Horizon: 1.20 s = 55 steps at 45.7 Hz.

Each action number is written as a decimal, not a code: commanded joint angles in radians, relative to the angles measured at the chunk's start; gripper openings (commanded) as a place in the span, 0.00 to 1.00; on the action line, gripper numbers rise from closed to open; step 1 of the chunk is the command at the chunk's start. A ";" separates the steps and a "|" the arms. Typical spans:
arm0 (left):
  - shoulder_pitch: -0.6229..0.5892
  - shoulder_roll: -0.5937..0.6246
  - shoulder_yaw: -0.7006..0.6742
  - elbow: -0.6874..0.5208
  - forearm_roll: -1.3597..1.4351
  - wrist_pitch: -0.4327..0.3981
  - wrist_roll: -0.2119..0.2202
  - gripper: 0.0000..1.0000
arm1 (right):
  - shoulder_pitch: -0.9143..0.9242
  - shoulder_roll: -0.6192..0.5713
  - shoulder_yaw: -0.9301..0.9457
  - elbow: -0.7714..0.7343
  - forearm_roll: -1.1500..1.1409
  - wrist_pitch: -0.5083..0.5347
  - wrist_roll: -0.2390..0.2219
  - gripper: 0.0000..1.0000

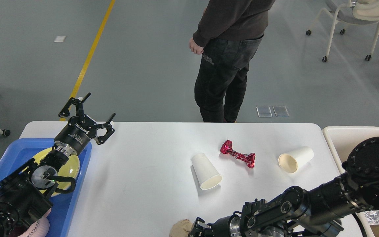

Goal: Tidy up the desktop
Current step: 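Grasp the crumpled brown paper with the right gripper and lift it, then drop the crumpled brown paper into the white bin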

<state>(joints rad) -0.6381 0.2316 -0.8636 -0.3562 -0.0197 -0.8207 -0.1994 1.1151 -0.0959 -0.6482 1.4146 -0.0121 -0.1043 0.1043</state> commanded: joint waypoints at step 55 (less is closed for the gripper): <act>0.000 0.002 -0.002 0.000 0.000 0.000 -0.002 1.00 | 1.451 -0.726 -0.587 -0.097 -0.456 1.064 -0.001 0.00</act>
<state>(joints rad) -0.6381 0.2332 -0.8653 -0.3562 -0.0202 -0.8209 -0.1995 2.5861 -0.8224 -1.2324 1.3879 -0.4087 0.9600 0.1031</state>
